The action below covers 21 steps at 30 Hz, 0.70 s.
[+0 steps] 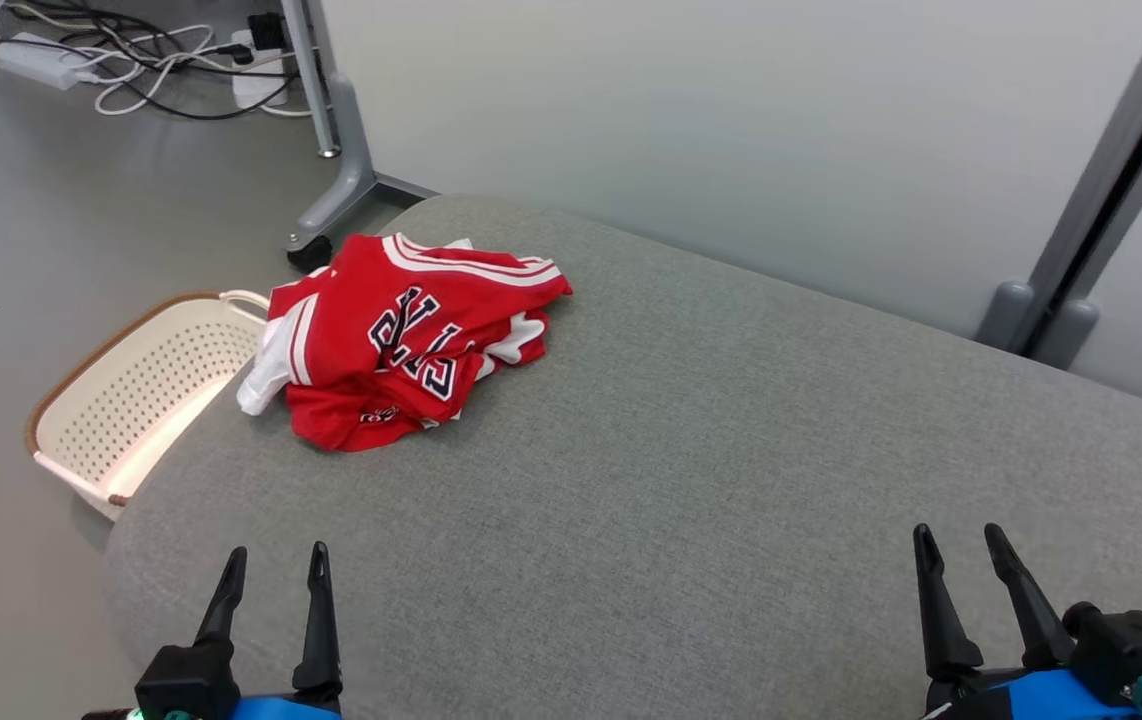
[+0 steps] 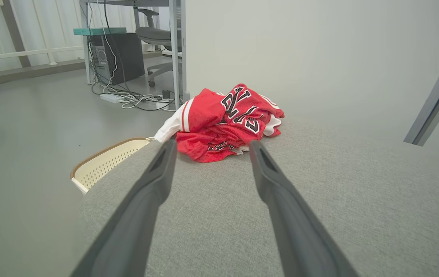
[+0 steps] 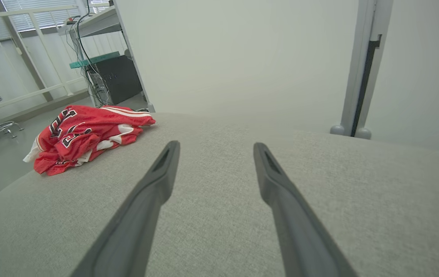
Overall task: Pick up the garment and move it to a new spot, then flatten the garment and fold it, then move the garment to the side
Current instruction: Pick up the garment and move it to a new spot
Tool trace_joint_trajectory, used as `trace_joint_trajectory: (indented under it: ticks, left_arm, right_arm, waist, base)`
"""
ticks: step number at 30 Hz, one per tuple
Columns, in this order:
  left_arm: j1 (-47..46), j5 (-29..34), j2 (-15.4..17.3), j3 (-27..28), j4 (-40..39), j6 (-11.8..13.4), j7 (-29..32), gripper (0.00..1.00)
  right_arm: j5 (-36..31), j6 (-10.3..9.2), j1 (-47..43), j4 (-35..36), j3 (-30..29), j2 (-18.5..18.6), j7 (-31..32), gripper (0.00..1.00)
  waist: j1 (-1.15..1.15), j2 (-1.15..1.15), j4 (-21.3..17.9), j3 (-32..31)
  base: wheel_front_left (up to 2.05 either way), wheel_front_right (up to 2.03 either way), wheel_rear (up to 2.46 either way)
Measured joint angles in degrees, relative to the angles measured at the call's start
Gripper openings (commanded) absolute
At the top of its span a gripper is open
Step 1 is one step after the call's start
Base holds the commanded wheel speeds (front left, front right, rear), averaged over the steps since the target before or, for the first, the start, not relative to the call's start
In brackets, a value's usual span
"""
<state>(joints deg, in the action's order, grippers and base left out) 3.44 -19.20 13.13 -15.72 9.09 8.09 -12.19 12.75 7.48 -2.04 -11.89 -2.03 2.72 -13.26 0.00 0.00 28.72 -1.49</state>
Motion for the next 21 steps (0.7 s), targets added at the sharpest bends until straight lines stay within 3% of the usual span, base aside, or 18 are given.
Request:
trace_joint_trajectory:
  ticks: [9, 16, 21]
  left_arm:
    - [2.1, -1.3, 0.1, 2.2, -1.2, 1.6, -1.1, 1.0]
    - [3.0, -1.4, 1.0, 3.0, -2.3, 2.4, -1.5, 1.0]
    - [2.8, -1.7, 2.5, 3.7, -6.7, 3.2, 3.3, 1.0]
  right_arm:
    - [-6.4, 0.0, 1.9, 1.3, 1.6, 0.0, 2.3, 1.0]
    - [-6.6, 0.0, 2.2, 0.9, 2.1, 0.0, 3.1, 1.0]
    - [-5.5, 0.0, 2.0, 0.8, 2.1, 0.0, 3.1, 1.0]
  waist:
    - [0.0, 0.0, 1.9, 2.4]
    - [0.0, 0.0, 1.9, 2.2]
    - [0.0, 0.0, 1.8, 2.0]
  base:
    - [0.0, 0.0, 0.0]
    - [0.0, 0.0, 0.0]
    - [0.0, 0.0, 0.0]
